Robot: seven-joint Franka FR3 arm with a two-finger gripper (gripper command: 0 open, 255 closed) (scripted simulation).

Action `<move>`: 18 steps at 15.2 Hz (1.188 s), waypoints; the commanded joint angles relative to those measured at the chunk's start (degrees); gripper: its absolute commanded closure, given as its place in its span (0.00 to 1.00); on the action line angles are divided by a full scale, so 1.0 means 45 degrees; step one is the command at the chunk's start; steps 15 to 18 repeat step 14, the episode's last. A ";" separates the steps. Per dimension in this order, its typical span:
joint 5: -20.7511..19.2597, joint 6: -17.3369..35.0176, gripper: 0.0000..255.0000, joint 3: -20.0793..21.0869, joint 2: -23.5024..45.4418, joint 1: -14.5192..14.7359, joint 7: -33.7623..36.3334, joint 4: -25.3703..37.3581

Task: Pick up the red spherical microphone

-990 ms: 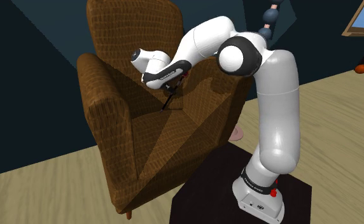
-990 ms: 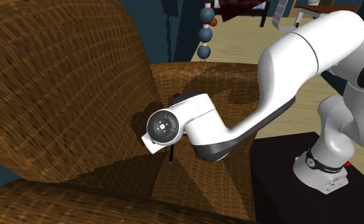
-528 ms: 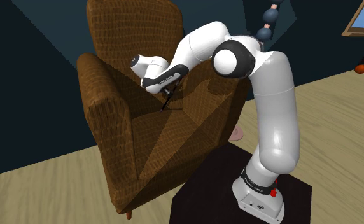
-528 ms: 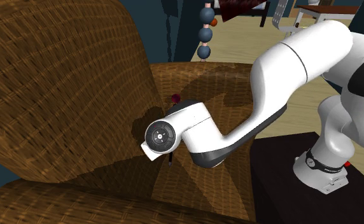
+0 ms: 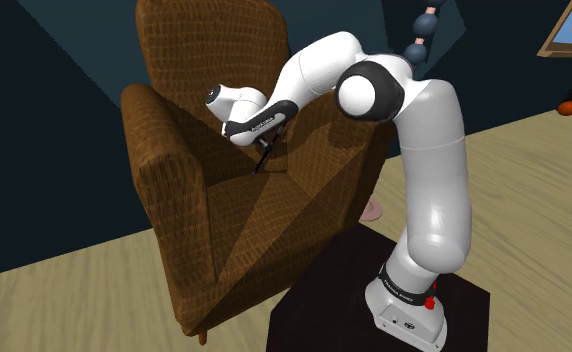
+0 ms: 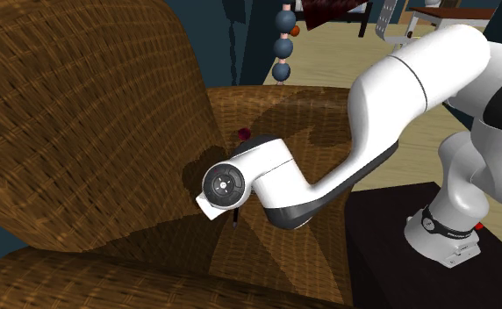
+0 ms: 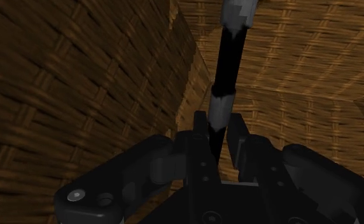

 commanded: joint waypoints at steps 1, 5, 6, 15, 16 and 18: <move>0.0044 -0.0194 1.00 -0.0005 -0.0146 -0.0004 -0.0141 0.0051; 0.0132 -0.0586 1.00 0.0013 -0.0464 0.0017 -0.0467 0.0232; 0.0153 -0.0686 1.00 0.0017 -0.0539 0.0023 -0.0549 0.0284; 0.0275 -0.1319 1.00 0.0039 -0.0955 0.0060 -0.1061 0.0669; 0.0275 -0.1319 1.00 0.0039 -0.0955 0.0060 -0.1061 0.0669; 0.0275 -0.1319 1.00 0.0039 -0.0955 0.0060 -0.1061 0.0669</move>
